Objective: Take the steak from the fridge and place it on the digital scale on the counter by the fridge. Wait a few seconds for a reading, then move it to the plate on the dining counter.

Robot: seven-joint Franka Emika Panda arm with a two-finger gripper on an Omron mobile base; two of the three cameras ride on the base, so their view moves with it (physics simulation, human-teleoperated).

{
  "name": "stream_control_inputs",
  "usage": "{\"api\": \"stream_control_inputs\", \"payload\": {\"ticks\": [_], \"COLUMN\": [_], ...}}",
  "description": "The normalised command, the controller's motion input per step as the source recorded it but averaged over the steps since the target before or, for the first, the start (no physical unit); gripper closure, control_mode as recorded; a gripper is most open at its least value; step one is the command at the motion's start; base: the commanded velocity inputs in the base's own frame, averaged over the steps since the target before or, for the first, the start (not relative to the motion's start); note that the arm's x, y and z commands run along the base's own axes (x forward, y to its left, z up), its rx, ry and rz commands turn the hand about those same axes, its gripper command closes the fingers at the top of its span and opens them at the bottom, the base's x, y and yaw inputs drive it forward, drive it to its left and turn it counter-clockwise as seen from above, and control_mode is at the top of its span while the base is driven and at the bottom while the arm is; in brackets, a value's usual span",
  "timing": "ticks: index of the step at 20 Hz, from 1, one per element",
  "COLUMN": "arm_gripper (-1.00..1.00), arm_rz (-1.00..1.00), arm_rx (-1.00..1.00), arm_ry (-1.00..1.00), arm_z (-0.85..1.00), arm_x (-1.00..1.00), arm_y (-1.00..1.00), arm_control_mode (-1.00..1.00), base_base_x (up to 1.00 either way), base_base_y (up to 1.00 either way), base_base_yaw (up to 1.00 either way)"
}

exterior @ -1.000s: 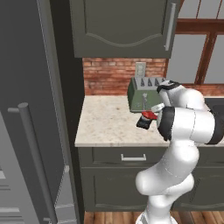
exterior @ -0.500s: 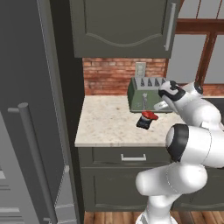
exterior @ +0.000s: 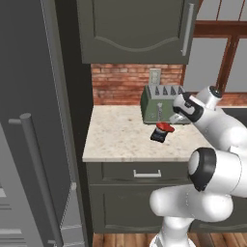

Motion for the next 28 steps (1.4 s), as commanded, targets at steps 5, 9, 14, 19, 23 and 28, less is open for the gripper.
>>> {"api": "stream_control_inputs", "payload": {"ticks": [5, 9, 14, 19, 23, 28], "arm_gripper": [-1.0, -1.0, -1.0, -1.0, -1.0, -1.0], "arm_rz": [0.0, 0.0, 0.0, 0.0, 0.0, 0.0], "arm_rx": [-0.05, 0.0, 0.0, 0.0, 0.0, 0.0], "arm_ry": [0.07, 0.04, 0.05, 0.0, 0.0, 0.0], "arm_z": [0.0, 0.0, 0.0, 0.0, 0.0, 0.0], "arm_x": [0.0, 0.0, 0.0, 0.0, 0.0, 0.0], "arm_y": [0.0, 0.0, 0.0, 0.0, 0.0, 0.0], "arm_control_mode": [-1.0, -1.0, -1.0, -1.0, -1.0, -1.0], "base_base_x": [0.0, 0.0, 0.0, 0.0, 0.0, 0.0], "base_base_y": [0.0, 0.0, 0.0, 0.0, 0.0, 0.0], "base_base_yaw": [0.0, 0.0, 0.0, 0.0, 0.0, 0.0]}}
